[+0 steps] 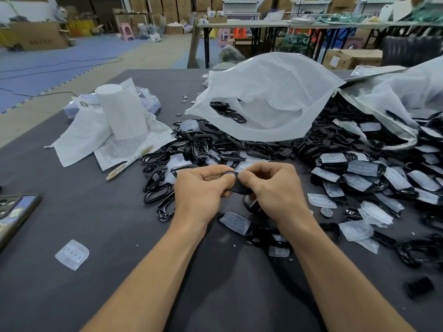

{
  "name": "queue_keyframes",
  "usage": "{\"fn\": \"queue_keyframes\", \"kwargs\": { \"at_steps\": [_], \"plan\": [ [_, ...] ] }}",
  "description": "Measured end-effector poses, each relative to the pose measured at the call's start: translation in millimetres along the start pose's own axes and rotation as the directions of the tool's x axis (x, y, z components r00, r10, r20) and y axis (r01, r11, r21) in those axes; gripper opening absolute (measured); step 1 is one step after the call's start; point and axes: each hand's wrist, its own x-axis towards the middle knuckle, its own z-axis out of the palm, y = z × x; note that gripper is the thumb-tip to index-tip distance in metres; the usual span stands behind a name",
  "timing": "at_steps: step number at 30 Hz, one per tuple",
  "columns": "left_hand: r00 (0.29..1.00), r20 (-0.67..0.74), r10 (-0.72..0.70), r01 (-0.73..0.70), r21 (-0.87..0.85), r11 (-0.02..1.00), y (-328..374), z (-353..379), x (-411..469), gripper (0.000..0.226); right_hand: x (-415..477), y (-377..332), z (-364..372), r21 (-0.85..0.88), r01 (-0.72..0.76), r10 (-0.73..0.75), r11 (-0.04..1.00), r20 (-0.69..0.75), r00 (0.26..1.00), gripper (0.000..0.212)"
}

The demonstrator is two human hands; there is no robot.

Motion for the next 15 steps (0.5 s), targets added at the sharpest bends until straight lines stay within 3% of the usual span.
{"fn": "queue_keyframes", "kwargs": {
  "at_steps": [5,9,15],
  "plan": [
    [1.000,0.000,0.013,-0.013,0.001,1.000,-0.6,0.2,1.3,0.035,1.1,1.7,3.2,-0.075,0.070,-0.072,0.995,-0.029,0.997,0.019],
    [0.997,0.061,0.055,-0.059,0.062,0.996,-1.0,-0.9,0.3,0.021,0.1,0.6,1.0,-0.144,0.123,-0.129,0.982,-0.033,0.991,0.023],
    [0.999,0.004,0.039,-0.039,0.066,0.997,-2.6,-2.9,4.1,0.019,1.8,1.2,-1.4,-0.186,0.149,-0.145,0.971,0.034,0.989,0.017]
  ]
}}
